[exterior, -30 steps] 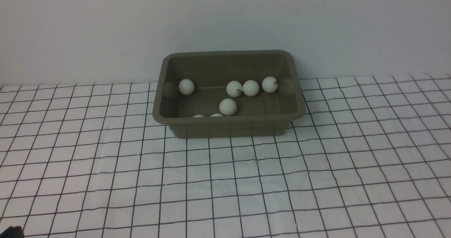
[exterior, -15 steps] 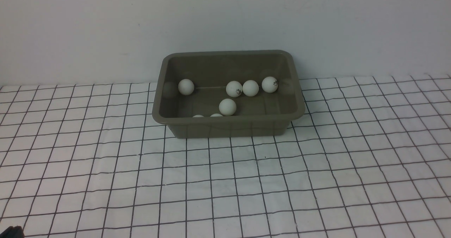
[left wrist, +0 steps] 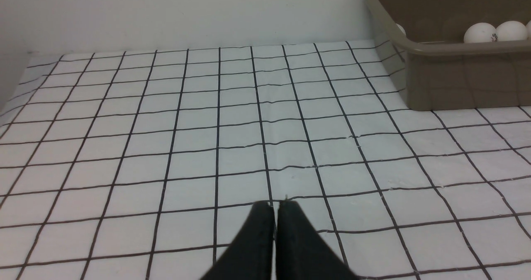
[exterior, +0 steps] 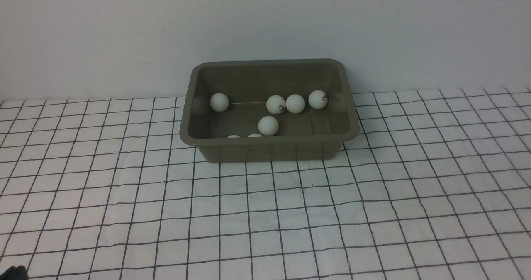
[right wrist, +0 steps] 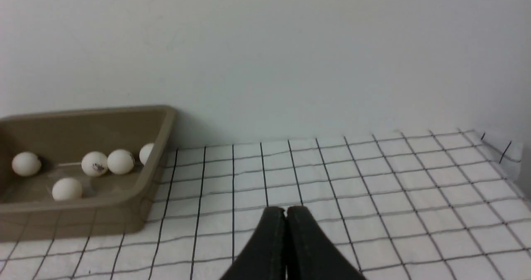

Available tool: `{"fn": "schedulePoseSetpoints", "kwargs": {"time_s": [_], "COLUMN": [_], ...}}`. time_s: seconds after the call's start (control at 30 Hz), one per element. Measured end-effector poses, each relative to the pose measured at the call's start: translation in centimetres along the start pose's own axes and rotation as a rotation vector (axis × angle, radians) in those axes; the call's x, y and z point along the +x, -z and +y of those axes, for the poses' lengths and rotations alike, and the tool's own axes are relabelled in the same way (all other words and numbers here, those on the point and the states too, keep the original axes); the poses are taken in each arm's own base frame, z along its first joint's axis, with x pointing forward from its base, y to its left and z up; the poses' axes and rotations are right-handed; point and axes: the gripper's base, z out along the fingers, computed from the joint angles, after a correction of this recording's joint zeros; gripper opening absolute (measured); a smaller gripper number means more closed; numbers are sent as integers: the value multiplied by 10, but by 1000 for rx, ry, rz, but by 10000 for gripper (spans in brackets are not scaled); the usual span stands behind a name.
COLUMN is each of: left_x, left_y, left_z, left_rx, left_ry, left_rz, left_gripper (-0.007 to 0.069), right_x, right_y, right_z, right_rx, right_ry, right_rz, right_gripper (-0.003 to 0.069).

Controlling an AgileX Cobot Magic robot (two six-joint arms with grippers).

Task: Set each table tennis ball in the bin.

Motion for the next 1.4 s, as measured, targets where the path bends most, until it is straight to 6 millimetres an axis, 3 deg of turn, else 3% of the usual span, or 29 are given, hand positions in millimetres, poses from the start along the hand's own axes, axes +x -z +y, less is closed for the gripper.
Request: {"fn": "schedulePoseSetpoints", "kwargs": {"time_s": [0.23,0.4,0.57,0.8,1.1,1.4], "left_x": [0,0,0,0,0,0], "left_y": [0,0,0,0,0,0], "left_z": [0,0,0,0,0,0], "left_rx": [0,0,0,0,0,0], "left_ry": [0,0,0,0,0,0], "left_rz": [0,0,0,0,0,3], "left_gripper": [-4,-4,-4,-4,-4,-4], "right_x": [50,74,83,93,123,121], "right_y": [-18,-14,-3,4,-6,-7], "right_z": [-3,-5,-6,-7,-8,-8], "right_rx": [2,3,1,7,10,5], "right_ry": [1,13,19,21,17,4], "right_rz": [69,46,-38,-20,54,5], "right_gripper": [-16,-16,-16,-16,-16,-16]}}
